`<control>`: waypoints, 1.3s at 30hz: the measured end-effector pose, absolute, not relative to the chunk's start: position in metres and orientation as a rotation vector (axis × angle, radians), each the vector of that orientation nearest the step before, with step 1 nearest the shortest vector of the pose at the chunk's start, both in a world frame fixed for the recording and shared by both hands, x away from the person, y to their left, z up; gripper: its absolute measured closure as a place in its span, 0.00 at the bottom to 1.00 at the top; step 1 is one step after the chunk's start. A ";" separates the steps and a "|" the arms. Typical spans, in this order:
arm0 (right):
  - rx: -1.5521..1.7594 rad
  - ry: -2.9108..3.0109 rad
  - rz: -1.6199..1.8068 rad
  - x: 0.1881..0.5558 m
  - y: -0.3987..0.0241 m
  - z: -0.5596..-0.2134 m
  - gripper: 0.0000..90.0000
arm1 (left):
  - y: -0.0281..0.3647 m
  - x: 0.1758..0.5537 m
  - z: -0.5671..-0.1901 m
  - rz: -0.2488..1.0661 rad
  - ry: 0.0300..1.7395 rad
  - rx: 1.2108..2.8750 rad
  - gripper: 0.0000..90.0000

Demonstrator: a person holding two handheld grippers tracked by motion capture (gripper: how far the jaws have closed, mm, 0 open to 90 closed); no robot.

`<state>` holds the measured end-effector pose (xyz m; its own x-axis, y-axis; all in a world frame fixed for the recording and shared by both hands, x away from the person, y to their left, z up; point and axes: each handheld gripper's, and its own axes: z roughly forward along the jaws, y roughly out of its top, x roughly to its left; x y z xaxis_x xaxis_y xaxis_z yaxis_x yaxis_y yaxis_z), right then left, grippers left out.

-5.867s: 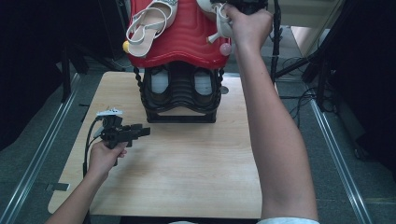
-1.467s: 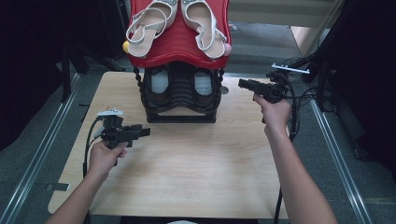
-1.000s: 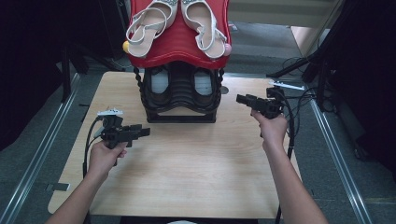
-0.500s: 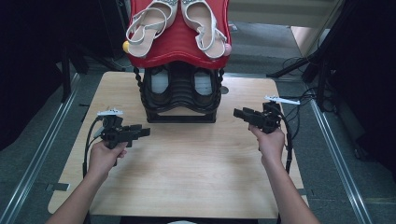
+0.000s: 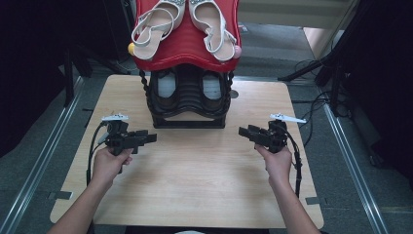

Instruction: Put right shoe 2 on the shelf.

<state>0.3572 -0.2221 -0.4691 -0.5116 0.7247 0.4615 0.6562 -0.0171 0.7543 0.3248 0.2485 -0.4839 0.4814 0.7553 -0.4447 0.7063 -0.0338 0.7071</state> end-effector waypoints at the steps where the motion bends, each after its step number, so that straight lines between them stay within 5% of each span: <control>1: 1.515 2.153 1.588 0.356 -0.222 -0.470 0.51 | 0.249 0.325 -0.484 0.062 1.244 1.758 0.48; 39: 1.476 2.227 1.534 0.356 -0.217 -0.491 0.44 | 0.243 0.330 -0.491 0.042 1.278 1.795 0.35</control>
<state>0.3561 -0.2173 -0.4910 -0.5394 0.7222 0.4331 0.6621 0.0459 0.7480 0.3298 0.2431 -0.4910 0.4645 0.7668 -0.4431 0.7363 -0.0564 0.6743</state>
